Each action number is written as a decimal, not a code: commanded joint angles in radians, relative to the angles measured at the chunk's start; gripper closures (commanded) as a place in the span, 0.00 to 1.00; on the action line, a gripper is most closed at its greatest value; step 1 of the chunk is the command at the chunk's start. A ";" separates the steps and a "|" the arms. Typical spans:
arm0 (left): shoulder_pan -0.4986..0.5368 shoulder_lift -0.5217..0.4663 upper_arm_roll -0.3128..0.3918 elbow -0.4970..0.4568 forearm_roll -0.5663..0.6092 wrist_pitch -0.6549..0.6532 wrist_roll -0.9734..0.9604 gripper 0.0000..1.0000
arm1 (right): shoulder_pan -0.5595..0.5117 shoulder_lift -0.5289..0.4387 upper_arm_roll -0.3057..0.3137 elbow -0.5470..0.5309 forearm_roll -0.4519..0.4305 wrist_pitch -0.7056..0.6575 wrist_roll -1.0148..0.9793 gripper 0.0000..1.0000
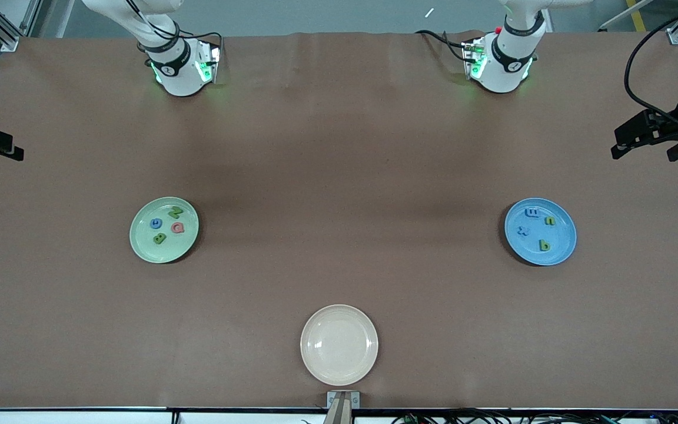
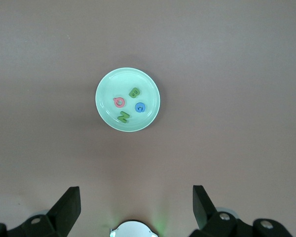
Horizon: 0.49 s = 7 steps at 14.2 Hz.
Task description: Sort upper and lower case letters into plates
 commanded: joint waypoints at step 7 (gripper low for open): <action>0.004 0.003 0.019 0.045 0.011 -0.021 0.005 0.00 | 0.015 -0.197 0.008 -0.258 -0.004 0.063 0.009 0.00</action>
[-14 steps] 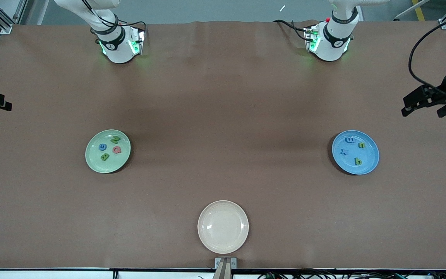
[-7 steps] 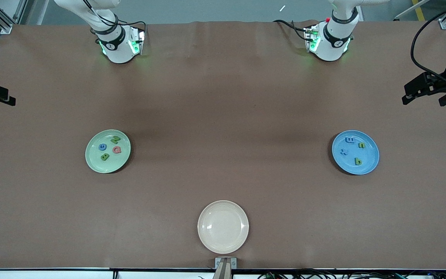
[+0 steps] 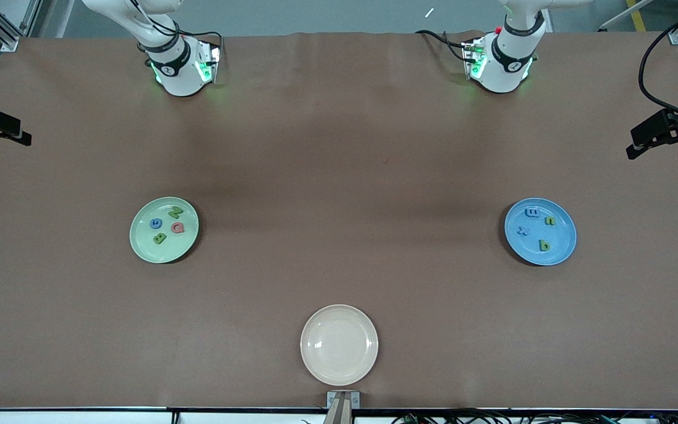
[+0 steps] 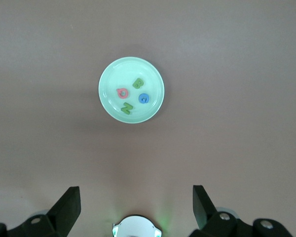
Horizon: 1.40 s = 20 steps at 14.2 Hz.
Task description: Sort upper and lower case letters into plates
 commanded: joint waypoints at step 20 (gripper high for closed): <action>-0.006 0.005 -0.003 0.022 0.013 -0.070 0.001 0.00 | 0.020 -0.116 0.032 -0.116 -0.007 0.038 0.005 0.00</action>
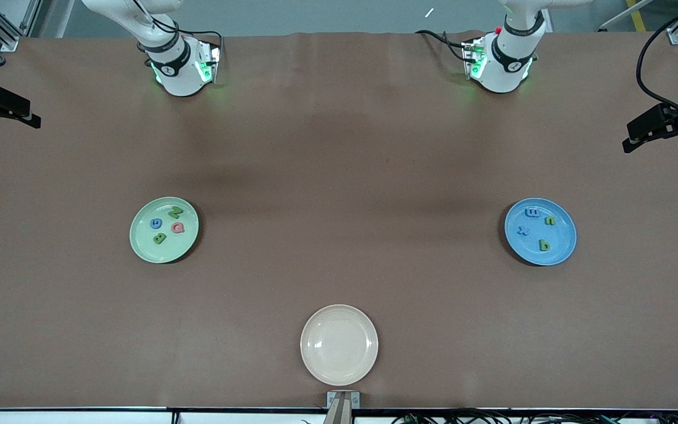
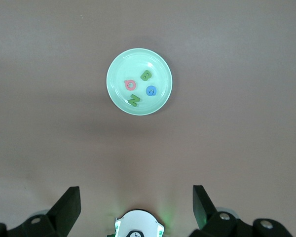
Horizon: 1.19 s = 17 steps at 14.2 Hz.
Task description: Sort upper and lower case letters into plates
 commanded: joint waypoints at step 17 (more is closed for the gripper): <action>-0.004 0.004 -0.001 0.016 0.011 -0.020 -0.002 0.00 | -0.004 -0.033 0.057 -0.031 0.006 0.032 0.102 0.00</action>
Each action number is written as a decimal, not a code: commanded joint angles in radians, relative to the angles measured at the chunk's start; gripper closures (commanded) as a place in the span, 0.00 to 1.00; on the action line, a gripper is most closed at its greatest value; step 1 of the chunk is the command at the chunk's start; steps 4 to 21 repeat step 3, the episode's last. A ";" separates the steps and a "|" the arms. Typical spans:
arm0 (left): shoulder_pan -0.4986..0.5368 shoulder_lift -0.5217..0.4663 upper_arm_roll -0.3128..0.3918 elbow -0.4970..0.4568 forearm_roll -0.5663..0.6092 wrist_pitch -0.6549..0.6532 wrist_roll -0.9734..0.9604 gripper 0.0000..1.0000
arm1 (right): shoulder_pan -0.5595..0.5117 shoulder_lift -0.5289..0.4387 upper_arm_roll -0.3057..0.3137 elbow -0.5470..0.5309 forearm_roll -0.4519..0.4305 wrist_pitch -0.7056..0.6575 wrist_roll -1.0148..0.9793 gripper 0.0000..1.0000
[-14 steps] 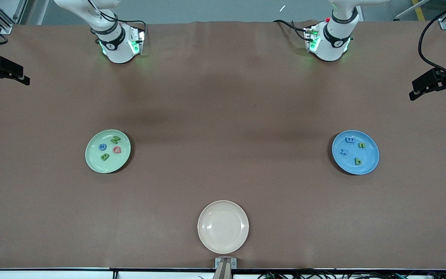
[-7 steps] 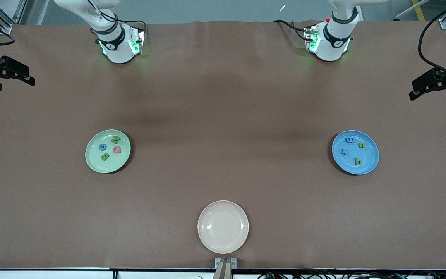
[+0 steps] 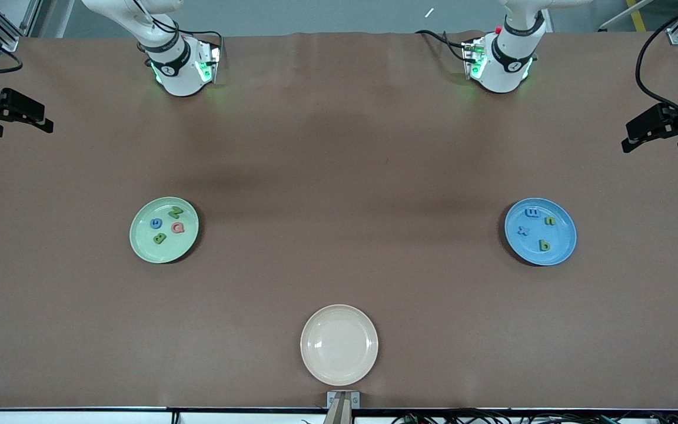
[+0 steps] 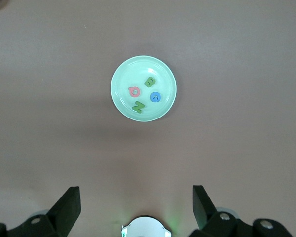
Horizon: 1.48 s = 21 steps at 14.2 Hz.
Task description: Sort upper and lower case letters into plates
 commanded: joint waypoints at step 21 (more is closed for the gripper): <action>-0.003 0.004 -0.001 0.016 0.011 -0.019 -0.003 0.00 | -0.008 -0.027 -0.002 -0.027 0.011 0.013 0.021 0.00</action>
